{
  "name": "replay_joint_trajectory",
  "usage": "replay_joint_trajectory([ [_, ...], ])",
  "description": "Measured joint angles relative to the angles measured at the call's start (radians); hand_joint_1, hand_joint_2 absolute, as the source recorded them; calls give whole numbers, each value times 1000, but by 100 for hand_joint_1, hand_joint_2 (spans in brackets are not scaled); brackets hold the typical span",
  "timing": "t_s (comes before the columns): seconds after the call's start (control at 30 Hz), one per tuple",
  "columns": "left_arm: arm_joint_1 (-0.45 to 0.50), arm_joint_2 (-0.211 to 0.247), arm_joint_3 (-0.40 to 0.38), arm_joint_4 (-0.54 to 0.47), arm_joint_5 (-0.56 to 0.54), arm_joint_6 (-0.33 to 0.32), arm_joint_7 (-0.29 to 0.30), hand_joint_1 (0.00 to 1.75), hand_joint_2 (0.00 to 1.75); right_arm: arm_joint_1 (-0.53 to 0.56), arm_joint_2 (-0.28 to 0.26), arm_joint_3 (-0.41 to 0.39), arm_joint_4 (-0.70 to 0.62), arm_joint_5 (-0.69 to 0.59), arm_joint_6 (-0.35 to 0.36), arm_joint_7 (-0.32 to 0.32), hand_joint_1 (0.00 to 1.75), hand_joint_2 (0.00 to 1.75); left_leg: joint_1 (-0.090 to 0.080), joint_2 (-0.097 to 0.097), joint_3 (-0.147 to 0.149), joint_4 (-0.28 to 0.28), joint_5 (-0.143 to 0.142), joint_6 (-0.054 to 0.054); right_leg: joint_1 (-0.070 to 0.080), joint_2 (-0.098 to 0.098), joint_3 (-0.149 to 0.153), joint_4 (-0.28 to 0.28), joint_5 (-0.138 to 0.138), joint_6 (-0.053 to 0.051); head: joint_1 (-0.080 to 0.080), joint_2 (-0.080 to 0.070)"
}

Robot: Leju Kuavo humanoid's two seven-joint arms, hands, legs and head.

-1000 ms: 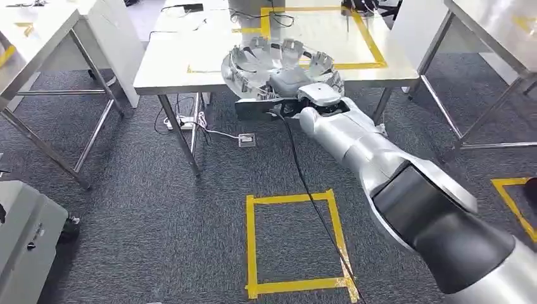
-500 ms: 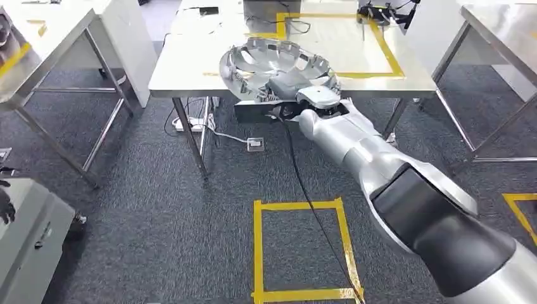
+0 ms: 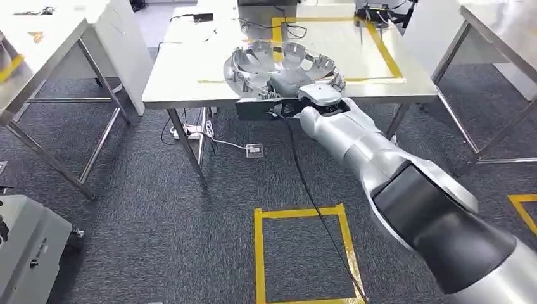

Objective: Take the parts from the cabinet and place them on the table.

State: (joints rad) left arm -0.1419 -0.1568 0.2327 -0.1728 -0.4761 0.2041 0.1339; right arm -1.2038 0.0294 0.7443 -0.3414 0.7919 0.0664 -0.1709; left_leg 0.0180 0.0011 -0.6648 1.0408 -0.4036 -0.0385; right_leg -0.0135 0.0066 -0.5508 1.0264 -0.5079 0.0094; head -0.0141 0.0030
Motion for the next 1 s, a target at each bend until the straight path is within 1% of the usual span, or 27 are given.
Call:
replay_joint_trajectory([
  [0.07,0,0,0,0,1,-2,1,0,175,-1,0,0,0,1,-2,0,164,175,-1,-1,-6,7,-9,22,2,0,2,-4,4,7,4,0],
  [0.1,0,1,0,0,2,-2,1,0,175,-2,0,0,0,1,-3,0,164,175,-1,-3,0,7,-14,29,1,-1,3,0,6,11,4,0],
  [0.13,0,2,0,-1,2,-1,0,0,175,-1,0,0,-1,0,-2,0,164,175,3,-6,11,0,-18,37,-1,-2,-10,23,6,13,7,0],
  [0.17,0,1,0,-1,2,-1,0,0,175,-2,0,0,0,-1,0,0,164,175,3,-7,20,-3,-23,45,-2,-3,-33,73,7,15,9,0],
  [0.2,-1,1,0,0,2,-2,0,0,175,0,0,0,0,-2,0,0,164,175,3,-8,25,-4,-28,50,0,-3,-76,142,-12,18,9,0],
  [0.27,-1,0,0,0,3,-1,0,0,175,8,0,0,0,0,-1,-2,164,175,0,-10,35,-4,-40,57,1,-2,-174,280,-73,19,9,0],
  [0.3,1,0,0,0,3,-1,0,0,175,11,0,0,0,0,-1,0,164,175,-2,-12,42,-4,-47,58,2,-2,-206,313,-88,18,10,0],
  [0.33,3,1,0,0,3,0,1,0,175,13,-1,0,0,0,-2,0,164,175,-3,-16,54,-4,-56,57,3,-2,-222,308,-78,14,11,0],
  [0.37,4,1,0,0,3,3,1,0,175,13,-1,0,0,0,-1,0,164,175,-5,-18,68,-4,-65,57,5,-2,-218,265,-43,10,11,0],
  [0.4,4,0,0,0,3,4,1,0,175,13,-1,-1,0,0,0,1,164,175,-7,-20,82,-4,-75,55,8,-2,-199,193,14,4,11,0],
  [0.43,3,0,0,0,3,4,1,0,175,13,-1,-3,0,0,0,0,164,175,-8,-20,99,-4,-87,52,12,-3,-170,96,88,-6,11,0],
  [0.47,4,-2,0,1,3,4,1,0,175,14,-1,-7,2,0,0,0,164,175,-7,-20,99,-6,-97,50,18,-5,-155,16,165,-18,10,0],
  [0.5,1,-2,0,3,3,5,2,0,175,10,-3,-10,3,1,-2,-1,164,175,-12,-22,108,-2,-101,41,26,-4,-150,-5,135,-22,9,0],
  [0.53,-2,-3,0,2,3,6,3,0,175,8,-2,-10,3,2,-4,0,164,175,-11,-22,103,-8,-105,36,27,-3,-139,-12,129,-19,13,0],
  [0.6,1,-3,0,2,3,6,5,0,175,6,-2,-11,3,2,-4,0,164,175,-11,-21,120,-14,-103,27,24,-3,-130,-22,131,-25,16,0],
  [0.63,0,-2,0,2,3,6,5,0,175,4,-3,-13,3,2,-5,0,164,175,-12,-20,117,-7,-109,20,16,-2,-111,-29,128,-30,16,0],
  [0.67,-1,-1,0,2,3,6,3,0,175,3,-3,-15,3,0,-4,2,164,175,-11,-14,96,38,-103,15,15,-2,-100,-33,123,-36,15,0],
  [0.7,-2,-1,0,2,3,6,3,0,175,5,-3,-15,4,0,-2,2,164,175,-11,-11,56,108,-107,9,14,-3,-92,-33,117,-43,13,0],
  [0.73,-2,-1,0,2,3,6,3,0,175,11,-3,-15,4,0,-2,2,164,175,-9,-9,8,182,-128,5,12,-3,-85,-33,110,-44,13,0],
  [0.77,-1,0,0,2,2,6,4,0,175,16,-3,-15,4,1,-3,0,164,175,-8,-7,-37,247,-164,0,11,-2,-77,-32,102,-45,14,0],
  [0.8,1,0,0,2,2,6,4,0,175,19,-3,-15,4,3,-3,0,164,175,-7,-6,-75,291,-201,-3,10,-1,-67,-32,93,-45,13,0],
  [0.83,2,0,0,3,2,6,4,0,175,20,-3,-15,4,3,-3,0,164,175,-7,-6,-93,292,-215,-5,9,1,-56,-32,83,-43,13,0],
  [0.87,2,2,0,3,2,6,4,0,175,19,-3,-15,4,3,-3,0,164,175,-7,-6,-93,255,-199,-6,7,3,-43,-30,73,-41,13,0],
  [0.9,1,3,0,3,2,6,4,0,175,20,-3,-15,4,2,-2,0,164,175,-7,-6,-78,188,-151,-3,5,3,-29,-29,62,-37,13,0],
  [0.93,1,4,0,3,2,6,4,0,175,21,-3,-15,5,1,-2,4,164,175,-7,-5,-58,107,-82,0,4,3,-17,-27,51,-33,13,0],
  [0.97,2,5,0,3,2,6,4,0,175,22,-3,-15,5,1,-2,11,164,175,-7,-3,-39,27,-2,4,4,3,-9,-23,40,-28,13,0],
  [1.0,3,5,0,5,2,6,4,0,175,23,-3,-16,6,1,-7,26,164,175,-10,-1,-38,-39,48,8,9,4,-7,-10,27,-21,10,0],
])
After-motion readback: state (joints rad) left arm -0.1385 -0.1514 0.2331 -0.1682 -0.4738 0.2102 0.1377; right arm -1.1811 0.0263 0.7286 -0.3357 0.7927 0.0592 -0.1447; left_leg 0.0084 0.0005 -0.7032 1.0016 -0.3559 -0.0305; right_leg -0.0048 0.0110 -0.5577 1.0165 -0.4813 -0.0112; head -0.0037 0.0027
